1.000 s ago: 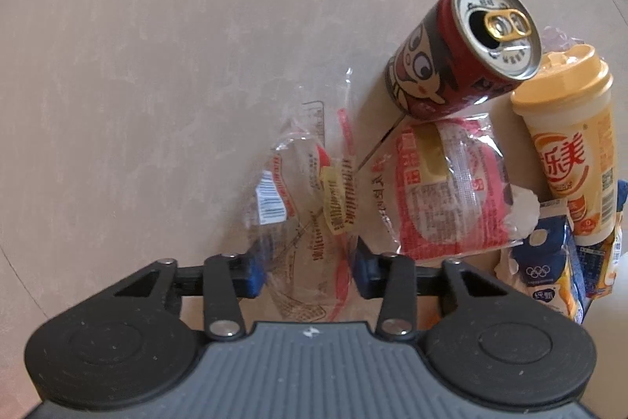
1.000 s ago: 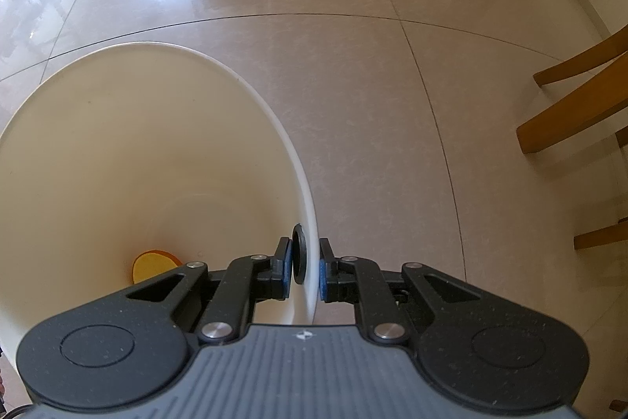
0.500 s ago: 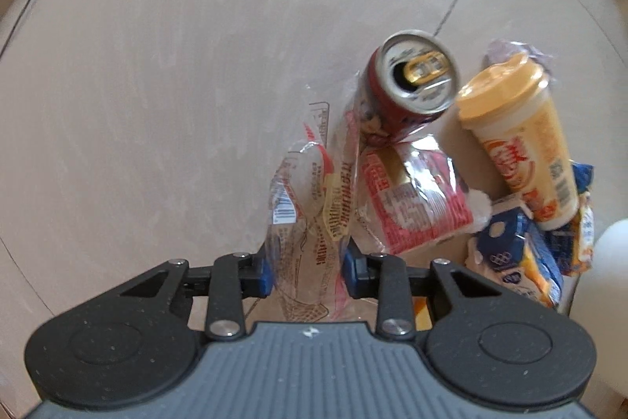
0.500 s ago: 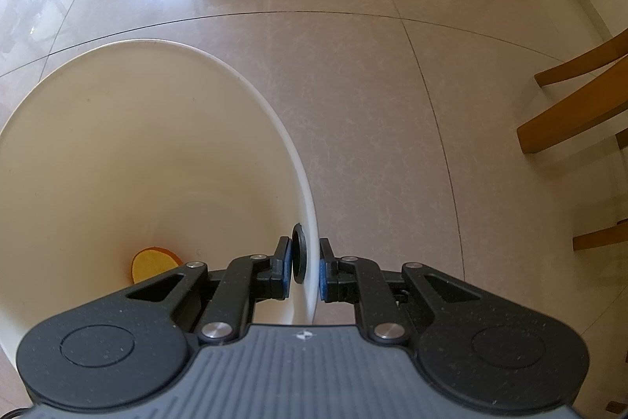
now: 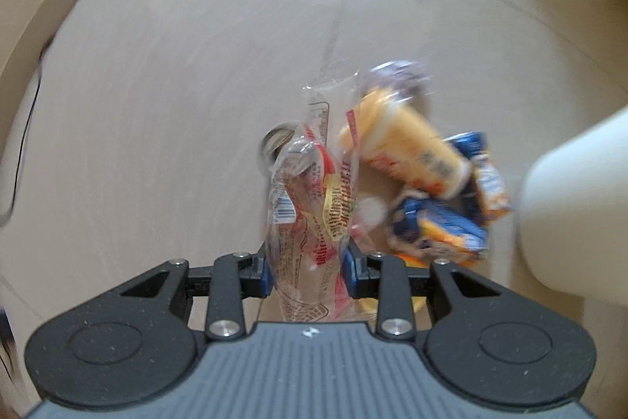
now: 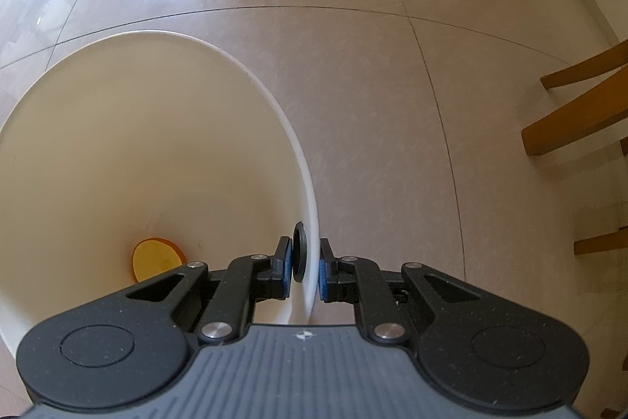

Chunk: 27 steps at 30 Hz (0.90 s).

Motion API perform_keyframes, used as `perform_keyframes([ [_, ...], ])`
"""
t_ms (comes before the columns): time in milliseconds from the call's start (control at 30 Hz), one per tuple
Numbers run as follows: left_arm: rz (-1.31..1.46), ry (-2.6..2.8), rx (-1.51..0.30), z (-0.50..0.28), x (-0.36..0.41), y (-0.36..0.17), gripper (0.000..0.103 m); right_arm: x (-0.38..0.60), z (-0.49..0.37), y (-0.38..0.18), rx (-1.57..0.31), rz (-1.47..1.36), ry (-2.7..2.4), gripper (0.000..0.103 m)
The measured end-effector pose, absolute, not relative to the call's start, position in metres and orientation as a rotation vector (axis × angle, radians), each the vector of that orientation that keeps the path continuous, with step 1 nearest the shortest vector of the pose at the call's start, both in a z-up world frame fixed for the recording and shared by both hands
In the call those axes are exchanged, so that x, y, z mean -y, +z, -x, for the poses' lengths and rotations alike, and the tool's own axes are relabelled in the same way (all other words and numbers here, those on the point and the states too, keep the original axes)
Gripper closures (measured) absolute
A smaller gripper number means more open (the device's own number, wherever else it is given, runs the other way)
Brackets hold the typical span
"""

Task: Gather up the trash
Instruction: 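Lift the plastic wrapper over the bin and release it with the left gripper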

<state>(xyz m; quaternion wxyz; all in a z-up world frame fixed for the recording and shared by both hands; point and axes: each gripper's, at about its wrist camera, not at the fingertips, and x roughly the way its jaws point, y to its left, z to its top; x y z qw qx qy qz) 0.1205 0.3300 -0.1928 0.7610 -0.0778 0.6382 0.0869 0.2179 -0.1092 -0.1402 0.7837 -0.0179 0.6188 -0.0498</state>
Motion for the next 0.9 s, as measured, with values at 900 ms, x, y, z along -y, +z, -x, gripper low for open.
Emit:
perform_keyframes([
  [900, -0.028, -0.485, -1.165, -0.188, -0.081, -0.040, 0.035, 0.122, -0.218, -0.142, -1.337, 0.008, -0.068, 0.089],
])
